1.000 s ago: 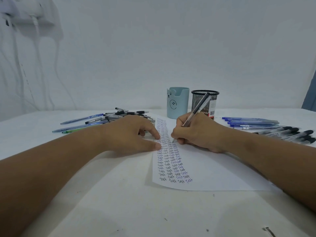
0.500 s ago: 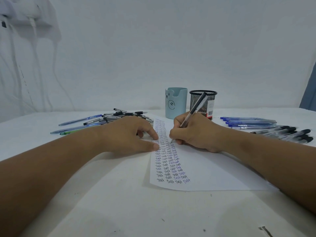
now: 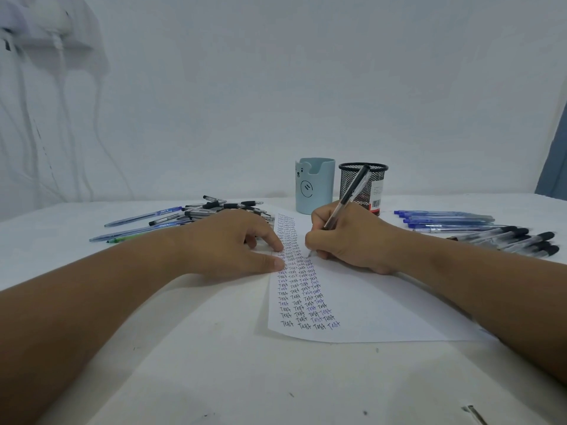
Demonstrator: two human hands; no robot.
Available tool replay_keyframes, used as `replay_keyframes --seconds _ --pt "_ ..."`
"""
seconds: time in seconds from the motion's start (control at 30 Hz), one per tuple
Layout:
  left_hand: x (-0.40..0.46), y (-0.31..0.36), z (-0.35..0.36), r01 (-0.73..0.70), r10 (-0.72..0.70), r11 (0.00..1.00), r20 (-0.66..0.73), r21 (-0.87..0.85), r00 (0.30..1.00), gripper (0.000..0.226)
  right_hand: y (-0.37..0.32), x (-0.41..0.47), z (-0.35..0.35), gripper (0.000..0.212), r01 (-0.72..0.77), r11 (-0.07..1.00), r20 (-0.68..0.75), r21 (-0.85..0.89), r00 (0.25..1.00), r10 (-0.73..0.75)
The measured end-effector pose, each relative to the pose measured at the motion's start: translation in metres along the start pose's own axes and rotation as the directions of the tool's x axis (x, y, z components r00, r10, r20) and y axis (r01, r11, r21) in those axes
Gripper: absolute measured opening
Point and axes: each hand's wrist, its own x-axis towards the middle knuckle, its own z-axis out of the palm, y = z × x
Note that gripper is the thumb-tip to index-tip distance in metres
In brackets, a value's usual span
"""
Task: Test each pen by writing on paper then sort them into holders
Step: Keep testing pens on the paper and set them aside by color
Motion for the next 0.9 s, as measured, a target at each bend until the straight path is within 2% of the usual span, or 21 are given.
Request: replay_keyframes --seconds 0.53,0.83,0.9 --pt "-0.0008 0.0016 -0.0008 0.001 -0.001 1.0 0.006 0.019 1.0 0.03 0.0052 0.0059 0.0005 0.032 -0.002 1.0 0.003 0.008 1.0 0.002" --pt "-0.0015 0.0009 -0.0007 0.004 -0.004 1.0 0.008 -0.005 1.0 0.028 0.0081 0.0053 0.0008 0.035 0.045 0.999 -0.039 -0.014 0.998 -0.046" --pt "-0.0018 -0.0003 -0.0004 -0.003 0.003 1.0 0.003 -0.023 1.0 0.027 0.0087 0.0046 0.0006 0.036 0.042 0.999 -0.067 0.031 0.997 -0.04"
